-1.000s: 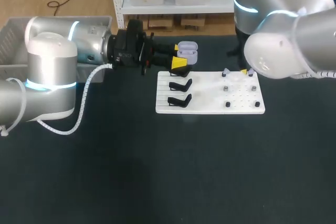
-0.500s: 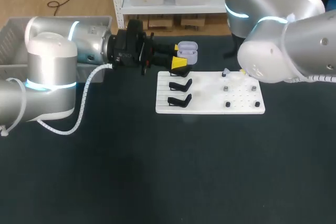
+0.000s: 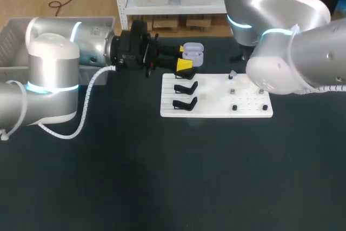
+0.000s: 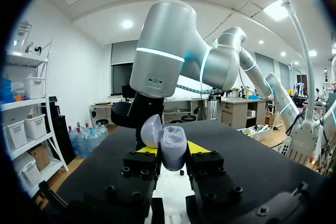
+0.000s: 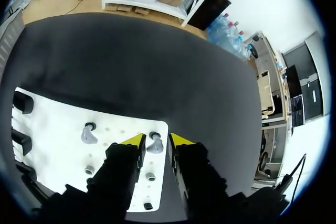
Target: Pick up each earbud case from the left stands, insert the matching earbuds, close the lid, and place the case in the box.
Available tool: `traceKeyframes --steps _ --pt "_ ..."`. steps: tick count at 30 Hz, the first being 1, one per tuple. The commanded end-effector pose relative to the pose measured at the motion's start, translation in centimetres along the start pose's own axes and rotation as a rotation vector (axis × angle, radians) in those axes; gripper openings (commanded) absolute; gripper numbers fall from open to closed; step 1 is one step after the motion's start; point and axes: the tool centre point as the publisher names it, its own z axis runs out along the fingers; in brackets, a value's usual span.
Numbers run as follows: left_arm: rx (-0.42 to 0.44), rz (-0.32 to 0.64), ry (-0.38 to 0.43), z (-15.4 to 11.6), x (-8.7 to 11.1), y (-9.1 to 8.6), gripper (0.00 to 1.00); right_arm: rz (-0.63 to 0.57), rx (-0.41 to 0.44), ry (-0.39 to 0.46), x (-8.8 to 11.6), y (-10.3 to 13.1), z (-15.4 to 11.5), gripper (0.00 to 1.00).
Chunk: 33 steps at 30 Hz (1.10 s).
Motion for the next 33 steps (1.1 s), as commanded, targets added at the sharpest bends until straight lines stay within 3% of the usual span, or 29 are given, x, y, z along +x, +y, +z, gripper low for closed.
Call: traceKeyframes --steps 1,16,19,24,33 --pt "0.0 0.0 0.0 0.0 0.1 0.1 0.0 0.004 0.006 -0.026 0.5 0.0 0.2 0.29" --pt "0.0 0.0 0.0 0.0 0.1 0.1 0.0 0.002 0.017 -0.028 0.6 -0.1 0.5 0.26" --pt "0.0 0.0 0.0 0.0 0.1 0.1 0.0 0.004 0.018 -0.031 0.6 -0.2 0.5 0.22" --pt "0.0 0.0 0.0 0.0 0.1 0.1 0.0 0.001 0.02 -0.024 0.6 -0.2 0.6 0.0" --pt "0.0 0.0 0.0 0.0 0.1 0.1 0.0 0.011 0.008 -0.029 0.6 -0.8 -1.0 0.0"
